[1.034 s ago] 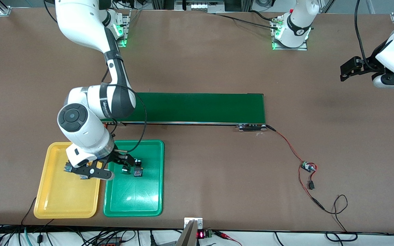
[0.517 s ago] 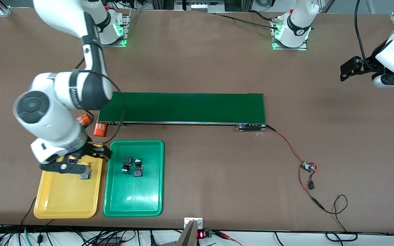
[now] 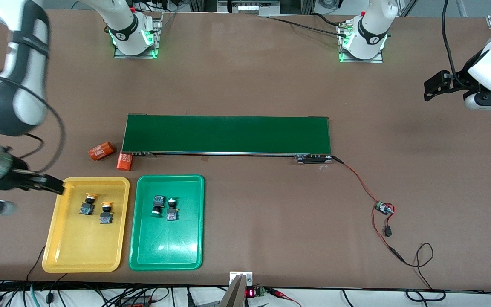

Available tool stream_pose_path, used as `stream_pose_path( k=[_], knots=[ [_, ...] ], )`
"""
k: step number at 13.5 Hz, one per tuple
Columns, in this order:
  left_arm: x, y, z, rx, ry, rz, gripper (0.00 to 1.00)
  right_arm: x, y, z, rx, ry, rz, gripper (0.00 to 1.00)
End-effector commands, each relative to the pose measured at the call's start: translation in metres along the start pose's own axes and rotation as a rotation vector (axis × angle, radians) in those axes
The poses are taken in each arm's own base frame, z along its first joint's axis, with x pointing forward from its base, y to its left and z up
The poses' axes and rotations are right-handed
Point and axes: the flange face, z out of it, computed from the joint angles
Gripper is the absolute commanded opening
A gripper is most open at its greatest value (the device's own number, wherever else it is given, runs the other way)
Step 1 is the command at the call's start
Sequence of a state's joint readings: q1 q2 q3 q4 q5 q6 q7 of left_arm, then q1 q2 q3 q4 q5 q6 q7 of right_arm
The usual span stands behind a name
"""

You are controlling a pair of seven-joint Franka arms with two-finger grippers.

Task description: Sort buttons by color to trays

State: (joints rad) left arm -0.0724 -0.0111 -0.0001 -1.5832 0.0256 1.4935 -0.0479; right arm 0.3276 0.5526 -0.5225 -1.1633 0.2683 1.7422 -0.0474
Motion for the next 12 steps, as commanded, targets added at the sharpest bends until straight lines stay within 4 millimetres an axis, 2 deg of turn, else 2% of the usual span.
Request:
stream_pose_path(
  k=[1,4,6,9,12],
  knots=[
    [-0.005,-0.001,-0.008,-0.017,0.003,0.015,1.0,-0.027,0.023,-0.034,0.01,-0.079,-0.04,1.0],
    [-0.005,-0.001,-0.009,-0.017,0.004,0.015,1.0,-0.057,0.041,-0.063,-0.003,-0.102,-0.065,1.0],
    [-0.005,-0.001,-0.01,-0.017,0.006,0.016,1.0,-0.075,0.041,-0.074,-0.025,-0.119,-0.075,1.0],
    [-0.005,-0.001,-0.009,-0.017,0.004,0.015,1.0,-0.092,0.041,-0.093,-0.02,-0.132,-0.072,1.0],
    [-0.005,-0.001,-0.009,-0.017,0.004,0.015,1.0,-0.107,0.042,-0.099,-0.018,-0.127,-0.063,1.0]
  ],
)
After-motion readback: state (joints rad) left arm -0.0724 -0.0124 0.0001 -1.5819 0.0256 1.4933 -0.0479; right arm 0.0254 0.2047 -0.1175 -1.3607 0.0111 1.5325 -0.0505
